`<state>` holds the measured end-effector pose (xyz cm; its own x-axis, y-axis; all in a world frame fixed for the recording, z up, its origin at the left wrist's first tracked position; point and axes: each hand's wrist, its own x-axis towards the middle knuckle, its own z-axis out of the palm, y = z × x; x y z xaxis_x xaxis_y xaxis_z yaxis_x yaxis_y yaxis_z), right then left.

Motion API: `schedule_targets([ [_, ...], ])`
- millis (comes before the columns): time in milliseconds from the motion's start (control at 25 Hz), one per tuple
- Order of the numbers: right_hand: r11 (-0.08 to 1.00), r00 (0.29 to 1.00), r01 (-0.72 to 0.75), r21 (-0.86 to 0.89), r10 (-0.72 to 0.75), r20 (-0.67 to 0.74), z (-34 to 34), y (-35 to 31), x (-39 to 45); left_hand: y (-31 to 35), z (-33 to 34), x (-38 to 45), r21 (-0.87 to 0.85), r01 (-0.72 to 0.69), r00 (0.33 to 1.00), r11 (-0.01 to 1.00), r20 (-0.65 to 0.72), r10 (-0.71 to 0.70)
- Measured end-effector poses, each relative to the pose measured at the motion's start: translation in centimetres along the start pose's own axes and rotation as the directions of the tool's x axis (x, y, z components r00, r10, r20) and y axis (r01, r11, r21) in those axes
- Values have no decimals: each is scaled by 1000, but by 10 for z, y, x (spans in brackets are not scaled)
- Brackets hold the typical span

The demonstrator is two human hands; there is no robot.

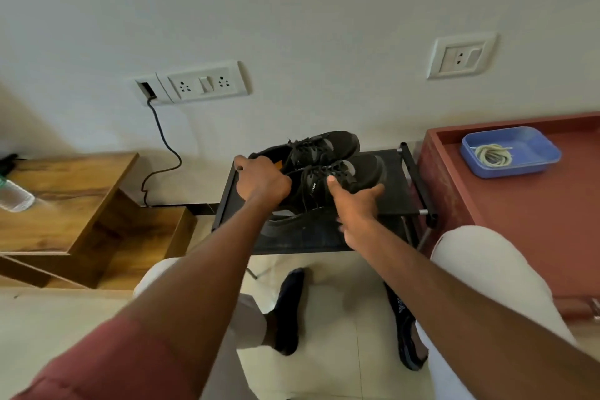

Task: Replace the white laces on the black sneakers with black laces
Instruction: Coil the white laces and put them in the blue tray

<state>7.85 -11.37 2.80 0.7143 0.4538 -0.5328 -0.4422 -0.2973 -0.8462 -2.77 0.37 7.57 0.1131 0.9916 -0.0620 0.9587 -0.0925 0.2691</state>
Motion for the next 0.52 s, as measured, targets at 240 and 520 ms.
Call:
schedule_targets([
  [240,974,970,197,-111,-178,167,14,-11,23,3,18,-23,-274,269,961,923,140,-239],
  [520,930,934,225,-289,-121,337,29,-18,90,29,60,-28,-398,437,895,807,277,-348],
])
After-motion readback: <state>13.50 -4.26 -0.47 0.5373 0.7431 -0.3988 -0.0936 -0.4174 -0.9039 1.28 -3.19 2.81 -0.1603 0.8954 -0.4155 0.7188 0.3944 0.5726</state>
